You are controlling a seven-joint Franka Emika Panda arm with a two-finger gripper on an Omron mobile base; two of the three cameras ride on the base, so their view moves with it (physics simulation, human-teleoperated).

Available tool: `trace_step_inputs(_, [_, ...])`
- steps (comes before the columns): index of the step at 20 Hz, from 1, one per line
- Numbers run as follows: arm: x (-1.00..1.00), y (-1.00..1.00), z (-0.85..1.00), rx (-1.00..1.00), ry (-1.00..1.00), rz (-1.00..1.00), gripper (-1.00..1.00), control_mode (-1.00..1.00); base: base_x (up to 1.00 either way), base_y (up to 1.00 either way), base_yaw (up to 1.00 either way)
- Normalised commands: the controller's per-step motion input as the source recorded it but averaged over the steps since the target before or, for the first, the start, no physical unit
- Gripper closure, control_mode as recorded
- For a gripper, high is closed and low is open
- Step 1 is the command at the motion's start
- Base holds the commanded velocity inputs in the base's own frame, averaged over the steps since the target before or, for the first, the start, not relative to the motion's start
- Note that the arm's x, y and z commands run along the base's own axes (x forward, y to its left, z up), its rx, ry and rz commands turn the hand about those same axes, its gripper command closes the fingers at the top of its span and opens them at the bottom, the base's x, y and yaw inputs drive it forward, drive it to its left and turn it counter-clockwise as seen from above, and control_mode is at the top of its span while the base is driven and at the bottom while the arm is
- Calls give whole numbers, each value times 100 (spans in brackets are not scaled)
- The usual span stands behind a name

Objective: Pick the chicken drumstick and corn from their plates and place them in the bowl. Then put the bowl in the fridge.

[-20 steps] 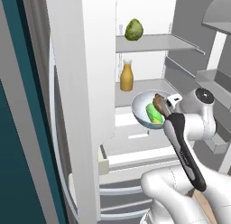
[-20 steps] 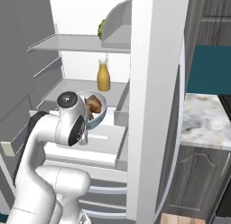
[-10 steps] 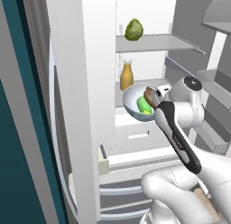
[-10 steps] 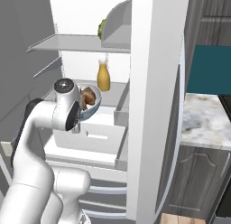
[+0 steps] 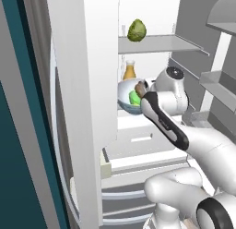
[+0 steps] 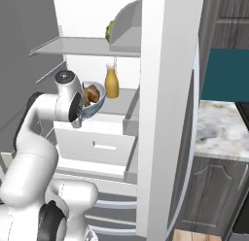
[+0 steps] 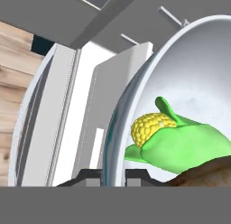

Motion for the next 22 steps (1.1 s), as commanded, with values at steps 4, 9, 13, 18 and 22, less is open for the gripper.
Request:
trace_step_inputs(4, [56,23,-1,0,0,0,100,-100,0,0,0])
trace_step_inputs(9, [49,17,-4,0,0,0,100,-100,0,0,0])
trace_step_inputs(13, [46,16,-6,0,0,0,100,-100,0,0,0])
trace_step_inputs(18, [29,12,-19,0,3,0,100,-100,0,0,0])
trace_step_inputs(22, [27,5,-21,0,4,0,100,-100,0,0,0])
